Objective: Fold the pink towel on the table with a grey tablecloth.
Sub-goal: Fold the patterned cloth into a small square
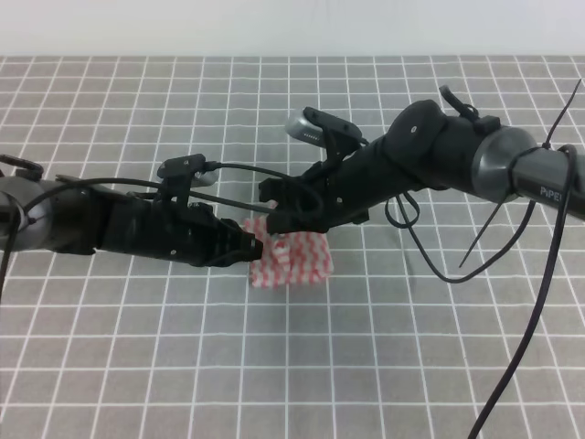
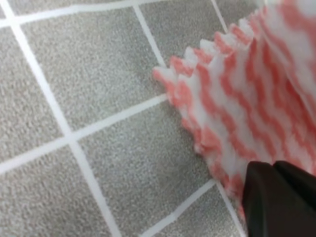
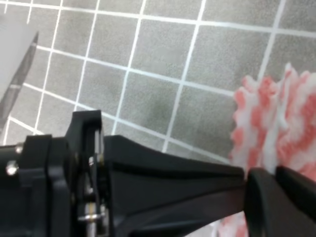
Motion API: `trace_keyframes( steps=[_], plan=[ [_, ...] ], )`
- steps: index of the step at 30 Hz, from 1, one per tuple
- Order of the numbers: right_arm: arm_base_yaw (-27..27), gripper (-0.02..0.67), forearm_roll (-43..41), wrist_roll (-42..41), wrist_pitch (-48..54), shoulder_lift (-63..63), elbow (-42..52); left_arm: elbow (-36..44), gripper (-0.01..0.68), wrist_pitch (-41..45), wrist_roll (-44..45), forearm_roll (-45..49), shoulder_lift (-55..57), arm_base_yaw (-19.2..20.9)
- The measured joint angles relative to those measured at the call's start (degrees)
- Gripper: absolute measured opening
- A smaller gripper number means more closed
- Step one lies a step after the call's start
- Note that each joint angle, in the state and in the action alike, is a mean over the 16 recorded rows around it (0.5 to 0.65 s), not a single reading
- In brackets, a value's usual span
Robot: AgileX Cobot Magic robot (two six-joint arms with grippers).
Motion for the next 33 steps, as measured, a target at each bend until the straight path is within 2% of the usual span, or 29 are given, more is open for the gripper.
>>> trace_keyframes(
  steps=[33],
  plan=[
    [0.95,-0.015,0.26,-0.08,-1.98,2.29,-0.05,-0.01,-0.004,-0.11,0.18,-0.23,0.07,-0.02]
  ],
)
